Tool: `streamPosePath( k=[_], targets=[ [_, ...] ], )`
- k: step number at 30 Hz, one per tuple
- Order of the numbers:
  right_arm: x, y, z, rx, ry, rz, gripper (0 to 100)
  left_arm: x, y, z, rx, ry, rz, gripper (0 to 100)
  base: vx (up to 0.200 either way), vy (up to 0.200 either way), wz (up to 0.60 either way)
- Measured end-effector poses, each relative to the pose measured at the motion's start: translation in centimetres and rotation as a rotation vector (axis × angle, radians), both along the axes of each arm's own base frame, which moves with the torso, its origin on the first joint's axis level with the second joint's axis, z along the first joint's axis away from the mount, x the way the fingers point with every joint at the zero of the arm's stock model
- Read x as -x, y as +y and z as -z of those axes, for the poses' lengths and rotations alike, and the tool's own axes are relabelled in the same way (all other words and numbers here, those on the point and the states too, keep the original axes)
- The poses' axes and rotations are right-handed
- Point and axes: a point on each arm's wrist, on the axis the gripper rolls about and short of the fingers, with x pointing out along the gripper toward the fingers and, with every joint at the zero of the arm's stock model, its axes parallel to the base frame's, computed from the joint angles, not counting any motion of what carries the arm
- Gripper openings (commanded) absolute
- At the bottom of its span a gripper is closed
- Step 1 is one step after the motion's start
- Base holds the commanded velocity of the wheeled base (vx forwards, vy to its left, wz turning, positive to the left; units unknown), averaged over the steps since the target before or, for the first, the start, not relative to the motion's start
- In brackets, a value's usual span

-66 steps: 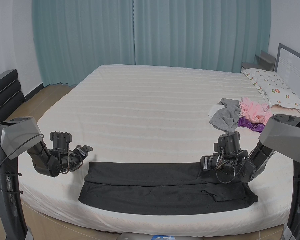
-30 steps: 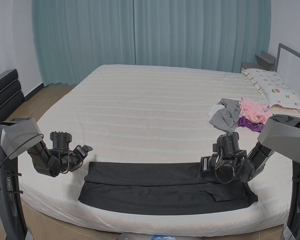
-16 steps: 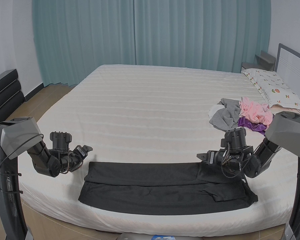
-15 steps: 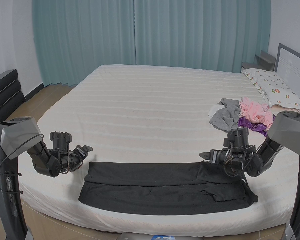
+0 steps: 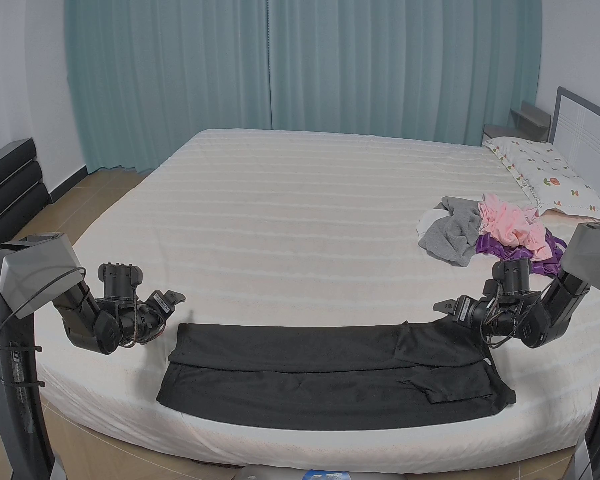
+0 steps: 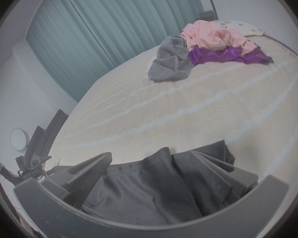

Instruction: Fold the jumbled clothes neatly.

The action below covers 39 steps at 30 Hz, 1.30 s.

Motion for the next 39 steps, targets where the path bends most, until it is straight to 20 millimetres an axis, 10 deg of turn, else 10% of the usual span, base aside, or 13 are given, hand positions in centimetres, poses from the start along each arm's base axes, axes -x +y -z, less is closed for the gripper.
streamPosePath(
  k=[1, 2, 25, 26, 39],
  targets=[
    [-0.1, -0.1, 0.2, -0.006, 0.005, 0.003, 100, 0.0, 0.0, 0.0, 0.0, 0.0, 0.0, 100, 0.0, 0.0, 0.0],
    [-0.1, -0.1, 0.3, -0.008, 0.008, 0.003, 0, 0.0, 0.0, 0.0, 0.0, 0.0, 0.0, 100, 0.0, 0.0, 0.0],
    [-0.9, -1.2, 1.5, -0.007, -0.002, 0.043, 0, 0.1, 0.0, 0.0, -0.002, 0.001, 0.002, 100, 0.0, 0.0, 0.0],
    [-0.9, -1.2, 1.5, -0.005, -0.001, 0.045, 100, 0.1, 0.0, 0.0, -0.003, 0.001, 0.003, 100, 0.0, 0.0, 0.0],
    [1.1, -0.9, -0.1, -0.108, 0.002, 0.04, 100, 0.8, -0.2, -1.3, -0.002, -0.016, 0.008, 100, 0.0, 0.0, 0.0]
  ],
)
